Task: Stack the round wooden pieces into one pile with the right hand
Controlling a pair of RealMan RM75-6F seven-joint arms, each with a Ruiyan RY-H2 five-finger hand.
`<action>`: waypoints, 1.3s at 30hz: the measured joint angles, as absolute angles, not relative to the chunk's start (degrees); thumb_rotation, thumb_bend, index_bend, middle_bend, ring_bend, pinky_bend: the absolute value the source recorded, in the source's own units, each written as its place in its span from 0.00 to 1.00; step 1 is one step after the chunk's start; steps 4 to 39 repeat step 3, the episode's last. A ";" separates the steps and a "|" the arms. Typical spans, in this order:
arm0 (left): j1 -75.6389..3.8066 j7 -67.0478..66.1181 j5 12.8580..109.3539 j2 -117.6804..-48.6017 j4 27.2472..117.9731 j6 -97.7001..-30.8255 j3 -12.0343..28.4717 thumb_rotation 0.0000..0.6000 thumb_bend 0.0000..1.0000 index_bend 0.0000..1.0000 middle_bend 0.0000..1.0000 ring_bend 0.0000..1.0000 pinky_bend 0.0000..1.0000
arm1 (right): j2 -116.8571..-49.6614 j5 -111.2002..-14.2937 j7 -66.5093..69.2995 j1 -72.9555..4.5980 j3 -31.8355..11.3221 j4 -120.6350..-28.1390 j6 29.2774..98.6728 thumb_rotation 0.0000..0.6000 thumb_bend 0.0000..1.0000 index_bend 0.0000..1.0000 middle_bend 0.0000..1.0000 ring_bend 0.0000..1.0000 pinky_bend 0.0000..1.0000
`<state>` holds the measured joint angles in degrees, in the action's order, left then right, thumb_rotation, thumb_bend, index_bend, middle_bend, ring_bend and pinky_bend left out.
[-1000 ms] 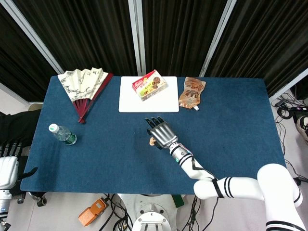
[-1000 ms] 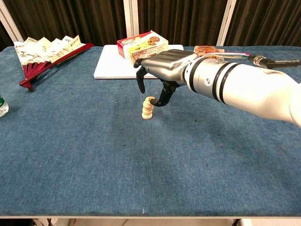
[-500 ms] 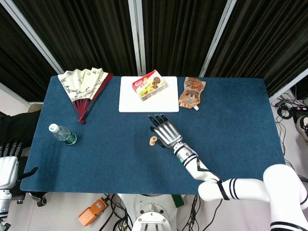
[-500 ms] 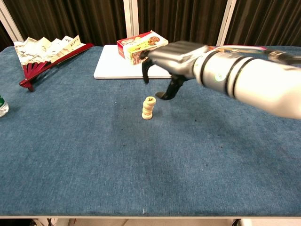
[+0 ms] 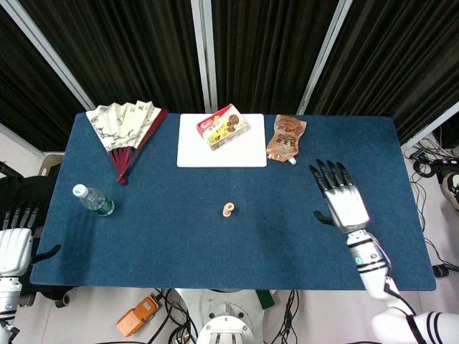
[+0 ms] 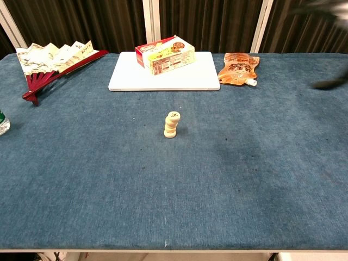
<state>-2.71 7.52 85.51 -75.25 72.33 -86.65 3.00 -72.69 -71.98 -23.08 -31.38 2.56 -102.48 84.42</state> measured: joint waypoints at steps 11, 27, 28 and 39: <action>-3.14 6.83 85.82 -75.19 72.97 -86.61 3.09 1.00 0.00 0.11 0.09 0.06 0.00 | -69.69 -75.99 -17.21 -24.68 5.66 -102.30 90.56 1.00 0.26 0.00 0.03 0.00 0.06; -3.14 6.83 85.82 -75.19 72.97 -86.61 3.09 1.00 0.00 0.11 0.09 0.06 0.00 | -69.69 -75.99 -17.21 -24.68 5.66 -102.30 90.56 1.00 0.26 0.00 0.03 0.00 0.06; -3.14 6.83 85.82 -75.19 72.97 -86.61 3.09 1.00 0.00 0.11 0.09 0.06 0.00 | -69.69 -75.99 -17.21 -24.68 5.66 -102.30 90.56 1.00 0.26 0.00 0.03 0.00 0.06; -3.14 6.83 85.82 -75.19 72.97 -86.61 3.09 1.00 0.00 0.11 0.09 0.06 0.00 | -69.69 -75.99 -17.21 -24.68 5.66 -102.30 90.56 1.00 0.26 0.00 0.03 0.00 0.06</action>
